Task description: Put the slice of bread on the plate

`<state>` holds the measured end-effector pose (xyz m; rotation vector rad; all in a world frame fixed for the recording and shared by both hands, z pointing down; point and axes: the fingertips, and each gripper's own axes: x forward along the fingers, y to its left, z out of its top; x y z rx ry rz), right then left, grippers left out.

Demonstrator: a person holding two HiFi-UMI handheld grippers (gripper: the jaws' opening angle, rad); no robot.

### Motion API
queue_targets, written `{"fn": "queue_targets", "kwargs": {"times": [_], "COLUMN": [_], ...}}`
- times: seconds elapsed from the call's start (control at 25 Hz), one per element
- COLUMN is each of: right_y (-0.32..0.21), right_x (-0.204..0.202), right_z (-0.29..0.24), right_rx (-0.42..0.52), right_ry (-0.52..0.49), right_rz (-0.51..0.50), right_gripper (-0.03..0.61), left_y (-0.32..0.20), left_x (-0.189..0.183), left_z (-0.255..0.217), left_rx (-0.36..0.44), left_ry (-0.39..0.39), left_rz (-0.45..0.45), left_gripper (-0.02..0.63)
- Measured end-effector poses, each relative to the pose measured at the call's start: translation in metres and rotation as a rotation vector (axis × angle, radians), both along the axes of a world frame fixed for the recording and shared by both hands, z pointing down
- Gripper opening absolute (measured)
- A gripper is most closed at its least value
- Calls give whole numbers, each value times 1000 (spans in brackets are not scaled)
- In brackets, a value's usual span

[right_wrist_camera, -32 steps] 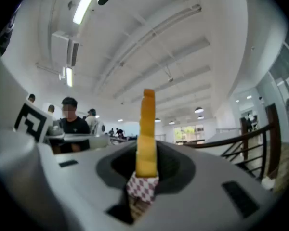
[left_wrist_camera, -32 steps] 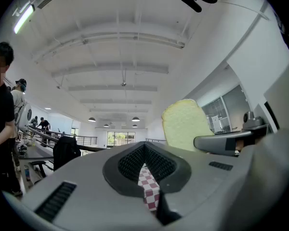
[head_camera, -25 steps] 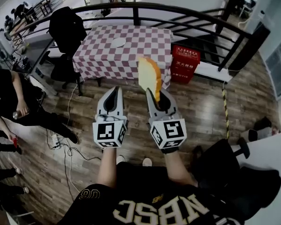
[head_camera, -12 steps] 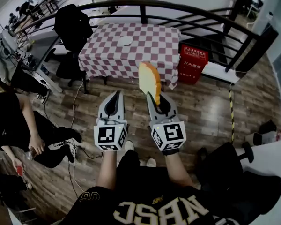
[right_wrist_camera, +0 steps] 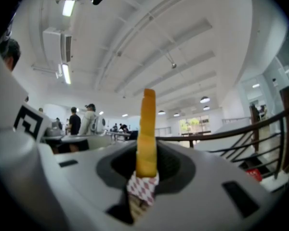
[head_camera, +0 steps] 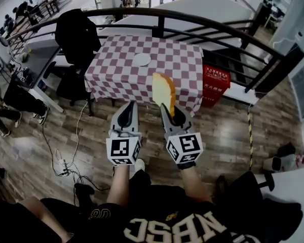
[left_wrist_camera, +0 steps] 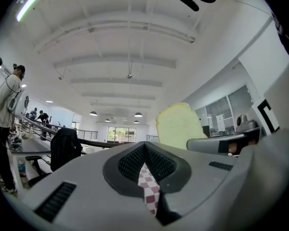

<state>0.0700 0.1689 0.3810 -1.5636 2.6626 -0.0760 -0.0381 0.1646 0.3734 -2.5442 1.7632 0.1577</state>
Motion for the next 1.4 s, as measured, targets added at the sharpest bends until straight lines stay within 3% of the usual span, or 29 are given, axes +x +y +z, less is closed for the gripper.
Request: {"fn": "queue_targets", "kwargs": {"times": [0.08,0.24,0.36,0.48,0.68,0.92,1.16,1.4], "right_y": [-35,-79,-115,-151,-223,-318,-385,-418], "right_x": [-20,-38,-48,-57,-58,-35,-9,4], "right_z": [-7,-13,-6,3,8,2,46,99], "right_rx": [22,77,55,3,18,20,-102,-256], "right_ry": [9,-31,-15,-29,-52,-73,-19,-40], "right_rz": [16,151,163,130,93,-21,-107,-156], "right_gripper": [96,96,96,97,97,97,97,97], "left_y": [-34,-82,-120,-159,-231,-321,-388,-419], "left_x": [-21,-75,-89,-88,-82,-68,-51,-36], "left_z": [-5,4,15,25,34,28,43,90], "left_rx": [10,-20,-43,-90,-100,-79,-99,-193], "left_ry": [9,72,68,73,67,-11,-13,-21], "left_rz": [0,-13,-6,16,22,0,-31,-16], "left_gripper": [18,18,18,18,18,18,18,18]}}
